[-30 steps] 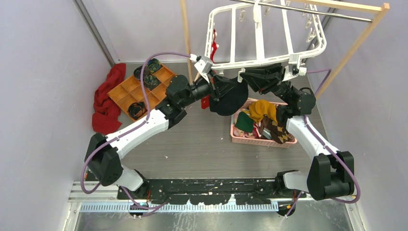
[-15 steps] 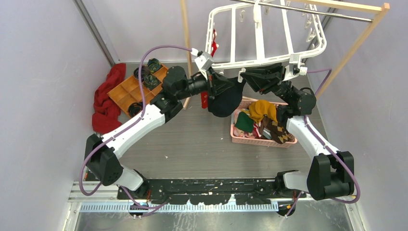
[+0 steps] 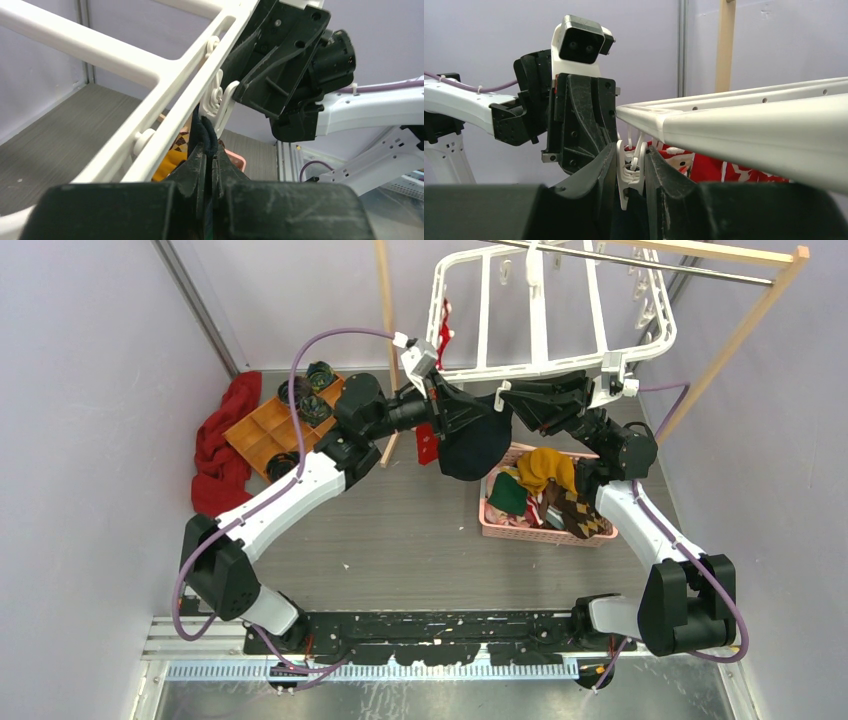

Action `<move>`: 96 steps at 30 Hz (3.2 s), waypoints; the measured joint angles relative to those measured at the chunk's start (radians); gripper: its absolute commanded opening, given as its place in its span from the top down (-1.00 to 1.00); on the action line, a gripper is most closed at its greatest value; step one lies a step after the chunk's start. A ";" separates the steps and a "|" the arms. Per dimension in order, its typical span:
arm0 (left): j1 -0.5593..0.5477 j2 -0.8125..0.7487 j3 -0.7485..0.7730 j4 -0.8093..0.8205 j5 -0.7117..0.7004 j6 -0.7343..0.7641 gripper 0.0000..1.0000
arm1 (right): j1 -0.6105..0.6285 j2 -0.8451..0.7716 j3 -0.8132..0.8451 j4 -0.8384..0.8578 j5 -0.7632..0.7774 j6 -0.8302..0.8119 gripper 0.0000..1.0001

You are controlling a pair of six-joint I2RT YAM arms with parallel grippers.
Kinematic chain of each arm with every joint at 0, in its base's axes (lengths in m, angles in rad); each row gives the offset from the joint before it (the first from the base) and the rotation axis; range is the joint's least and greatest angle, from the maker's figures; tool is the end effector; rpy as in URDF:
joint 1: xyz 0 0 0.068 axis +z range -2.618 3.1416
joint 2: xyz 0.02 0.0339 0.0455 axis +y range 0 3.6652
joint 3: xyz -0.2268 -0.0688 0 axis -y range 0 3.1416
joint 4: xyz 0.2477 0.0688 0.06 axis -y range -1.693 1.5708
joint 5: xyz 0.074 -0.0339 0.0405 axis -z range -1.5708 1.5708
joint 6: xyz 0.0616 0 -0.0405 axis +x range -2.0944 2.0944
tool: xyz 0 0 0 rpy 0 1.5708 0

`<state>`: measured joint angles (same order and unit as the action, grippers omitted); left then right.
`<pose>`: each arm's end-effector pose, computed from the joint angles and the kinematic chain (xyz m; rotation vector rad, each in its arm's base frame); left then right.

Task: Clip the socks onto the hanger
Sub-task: Clamp the sock onto the hanger.

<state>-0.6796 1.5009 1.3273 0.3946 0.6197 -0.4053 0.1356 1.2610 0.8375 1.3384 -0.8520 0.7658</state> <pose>0.2728 -0.2664 0.3833 0.7545 1.3247 -1.3012 0.2624 0.0826 0.3732 -0.6217 0.8851 1.0957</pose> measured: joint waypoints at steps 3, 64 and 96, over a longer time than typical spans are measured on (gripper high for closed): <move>0.010 0.000 -0.002 0.045 0.006 -0.040 0.99 | 0.000 0.000 0.000 0.000 -0.005 -0.002 0.85; 0.027 -0.482 -0.335 -0.157 -0.243 -0.121 -0.52 | -0.359 -0.506 -0.436 -0.258 -0.657 0.212 -0.99; 0.027 -0.873 -0.779 -0.325 -0.481 -0.481 -0.99 | -0.400 -0.450 0.119 -2.309 0.216 -1.099 -0.81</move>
<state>-0.6521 0.6281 0.5484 0.0696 0.1383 -0.8864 -0.2646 0.8108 0.9569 -0.9707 -0.6357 -0.3332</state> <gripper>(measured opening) 0.995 0.968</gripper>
